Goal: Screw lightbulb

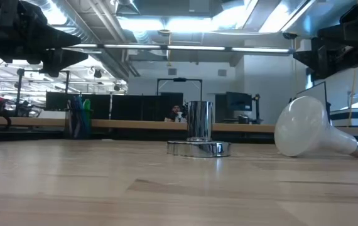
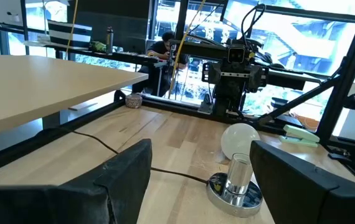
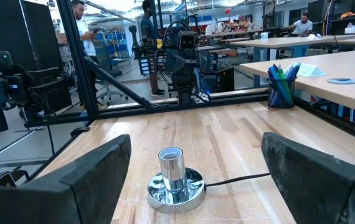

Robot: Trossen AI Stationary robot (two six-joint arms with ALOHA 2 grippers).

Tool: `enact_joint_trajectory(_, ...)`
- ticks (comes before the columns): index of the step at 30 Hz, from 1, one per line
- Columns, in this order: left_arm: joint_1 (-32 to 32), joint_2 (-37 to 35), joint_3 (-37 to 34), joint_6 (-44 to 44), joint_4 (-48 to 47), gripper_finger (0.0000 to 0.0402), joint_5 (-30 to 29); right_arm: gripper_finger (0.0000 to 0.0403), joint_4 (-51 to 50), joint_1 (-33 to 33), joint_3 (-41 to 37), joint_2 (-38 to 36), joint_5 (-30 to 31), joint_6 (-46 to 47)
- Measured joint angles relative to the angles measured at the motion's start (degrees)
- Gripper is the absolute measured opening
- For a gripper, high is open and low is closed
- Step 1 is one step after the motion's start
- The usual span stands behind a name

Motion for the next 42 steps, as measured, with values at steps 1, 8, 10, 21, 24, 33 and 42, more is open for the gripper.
enact_joint_trajectory(1, 0.0, 0.0, 0.0, 0.0, 0.0, 0.0263, 0.0, 0.0363, 0.0, 0.0, 0.0, 0.0, 0.0, 0.0)
enact_joint_trajectory(8, 0.0, 0.0, 0.0, 0.0, 0.0, 0.0263, 0.0, 0.0363, 0.0, 0.0, 0.0, 0.0, 0.0, 0.0)
enact_joint_trajectory(10, 0.0, 0.0, 0.0, 0.0, 0.0, 0.0263, 0.0, 0.0363, 0.0, 0.0, 0.0, 0.0, 0.0, 0.0)
enact_joint_trajectory(21, 0.0, 0.0, 0.0, 0.0, 0.0, 0.0263, 0.0, 0.0363, 0.0, 0.0, 0.0, 0.0, 0.0, 0.0)
enact_joint_trajectory(24, 0.0, 0.0, 0.0, 0.0, 0.0, 0.0263, 0.0, 0.0363, 0.0, 0.0, 0.0, 0.0, 0.0, 0.0)
enact_joint_trajectory(33, 0.0, 0.0, 0.0, 2.1, 0.2, 0.0263, 0.0, 0.0363, 0.0, 0.0, 0.0, 0.0, 0.0, 0.0)
enact_joint_trajectory(42, 0.2, 0.0, 0.0, -14.0, 20.0, 0.0263, -2.0, 0.0363, 0.0, 0.0, 0.0, 0.0, 0.0, 0.0)
